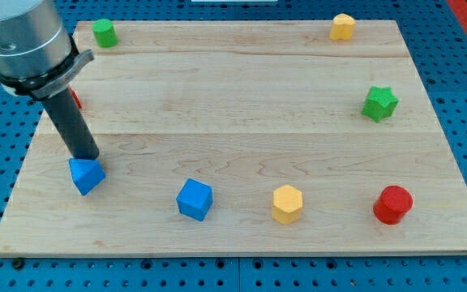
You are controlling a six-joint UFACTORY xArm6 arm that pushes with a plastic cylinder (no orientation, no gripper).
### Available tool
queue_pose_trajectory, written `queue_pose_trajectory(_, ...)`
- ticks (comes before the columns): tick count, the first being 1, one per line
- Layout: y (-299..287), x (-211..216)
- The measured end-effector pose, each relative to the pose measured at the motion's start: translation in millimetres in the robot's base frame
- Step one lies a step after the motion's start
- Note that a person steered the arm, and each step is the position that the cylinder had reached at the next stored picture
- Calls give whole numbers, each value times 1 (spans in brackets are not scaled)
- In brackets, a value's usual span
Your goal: Push the blue triangle right a bit and down
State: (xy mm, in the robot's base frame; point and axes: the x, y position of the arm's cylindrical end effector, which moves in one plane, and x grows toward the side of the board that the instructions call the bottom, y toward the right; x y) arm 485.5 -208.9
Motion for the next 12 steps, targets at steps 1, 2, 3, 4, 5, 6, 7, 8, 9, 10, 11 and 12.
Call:
queue_pose_trajectory(1,-7,9)
queue_pose_trajectory(2,1,10)
queue_pose_trajectory(3,7,7)
queue_pose_trajectory(4,-44,-31)
queue_pose_trajectory(5,-63,16)
queue_pose_trajectory(6,10,28)
queue_pose_trajectory(7,70,26)
queue_pose_trajectory(8,55,25)
queue_pose_trajectory(9,77,-4)
queue_pose_trajectory(10,120,-7)
queue_pose_trajectory(11,135,-7)
queue_pose_trajectory(12,123,22)
